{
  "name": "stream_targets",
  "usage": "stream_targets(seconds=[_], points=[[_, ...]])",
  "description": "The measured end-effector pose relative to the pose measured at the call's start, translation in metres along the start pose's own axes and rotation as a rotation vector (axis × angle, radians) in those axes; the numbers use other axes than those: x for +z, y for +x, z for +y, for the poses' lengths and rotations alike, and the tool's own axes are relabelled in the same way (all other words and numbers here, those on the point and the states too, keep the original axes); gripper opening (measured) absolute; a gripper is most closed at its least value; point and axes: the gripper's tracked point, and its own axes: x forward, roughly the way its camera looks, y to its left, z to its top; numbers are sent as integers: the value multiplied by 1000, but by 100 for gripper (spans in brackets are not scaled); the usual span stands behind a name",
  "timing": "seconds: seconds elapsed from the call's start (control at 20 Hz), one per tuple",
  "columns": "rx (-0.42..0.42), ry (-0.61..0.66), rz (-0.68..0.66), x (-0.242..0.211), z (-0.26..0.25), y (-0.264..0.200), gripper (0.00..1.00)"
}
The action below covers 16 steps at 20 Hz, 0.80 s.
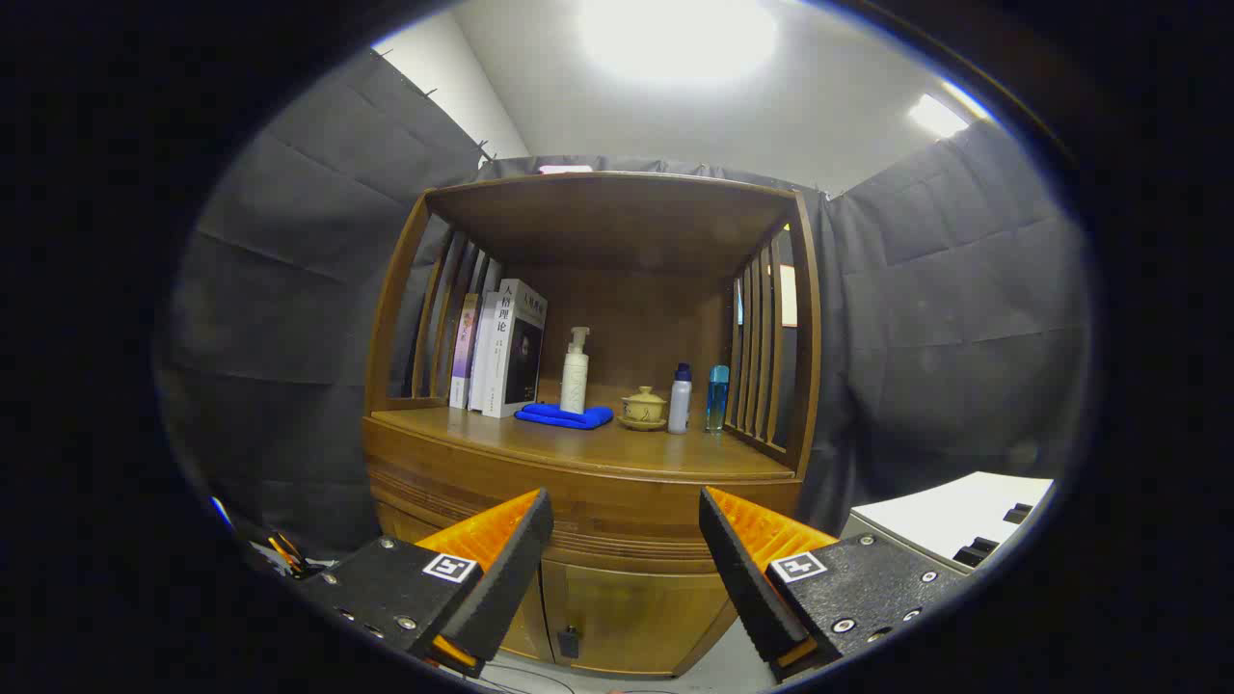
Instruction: Pull open the drawer, take out the items inside it, and place them on the countertop above the cabinet.
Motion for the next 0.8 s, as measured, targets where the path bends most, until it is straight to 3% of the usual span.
stream_targets(seconds=[0.8], points=[[-52, 48, 6, -3, -16, -2, 95]])
